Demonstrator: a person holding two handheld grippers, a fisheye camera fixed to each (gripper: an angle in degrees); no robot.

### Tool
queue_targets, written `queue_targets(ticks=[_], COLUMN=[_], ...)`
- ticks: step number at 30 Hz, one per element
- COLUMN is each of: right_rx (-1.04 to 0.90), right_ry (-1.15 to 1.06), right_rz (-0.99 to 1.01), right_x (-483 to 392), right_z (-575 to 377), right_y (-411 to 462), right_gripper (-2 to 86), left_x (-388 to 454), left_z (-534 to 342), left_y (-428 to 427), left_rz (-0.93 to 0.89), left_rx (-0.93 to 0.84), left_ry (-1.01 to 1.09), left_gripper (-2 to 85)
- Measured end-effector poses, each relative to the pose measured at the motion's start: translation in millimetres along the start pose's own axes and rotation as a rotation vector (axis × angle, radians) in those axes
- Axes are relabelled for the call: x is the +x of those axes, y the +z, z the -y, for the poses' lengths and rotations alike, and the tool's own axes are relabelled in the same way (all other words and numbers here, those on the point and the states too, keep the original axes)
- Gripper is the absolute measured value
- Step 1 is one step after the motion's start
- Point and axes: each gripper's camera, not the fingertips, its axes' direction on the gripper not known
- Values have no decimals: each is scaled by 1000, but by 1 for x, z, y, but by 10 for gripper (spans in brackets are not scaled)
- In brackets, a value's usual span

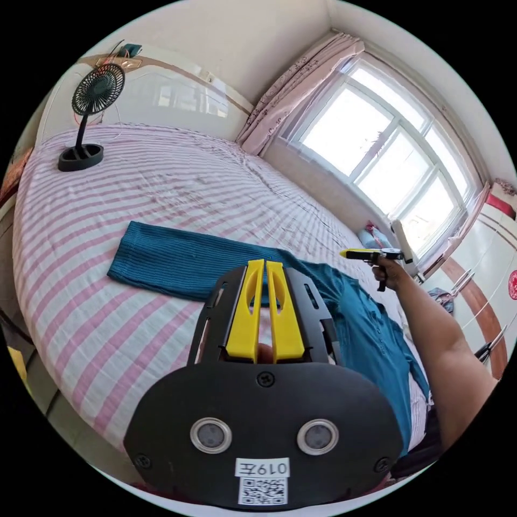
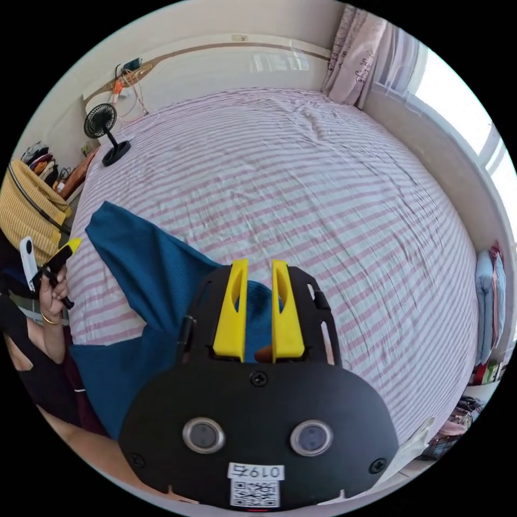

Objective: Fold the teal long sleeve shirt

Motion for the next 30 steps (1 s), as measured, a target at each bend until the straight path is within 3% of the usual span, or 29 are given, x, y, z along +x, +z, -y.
queue_targets(ticks=[6,10,15,22,30], right_rx=[-110,-167,-76,-114,121], right_ry=[35,11,89,67,115], right_rz=[-17,-38,-112,-185,-233], right_x=[8,-3,-6,-41,-105], right_z=[-31,-36,-44,-62,-108], right_y=[25,43,30,39,-21], right_gripper=[76,29,8,84,77], left_x=[-3,-1,-8,-28,-59], left_z=[-1,-2,-2,-1,6], left_y=[23,30,38,40,5], left_rz=[179,230,308,264,199], left_rx=[-98,-125,-184,-208,-126], left_ry=[-11,5,-34,-71,-83], left_gripper=[12,12,11,10,15])
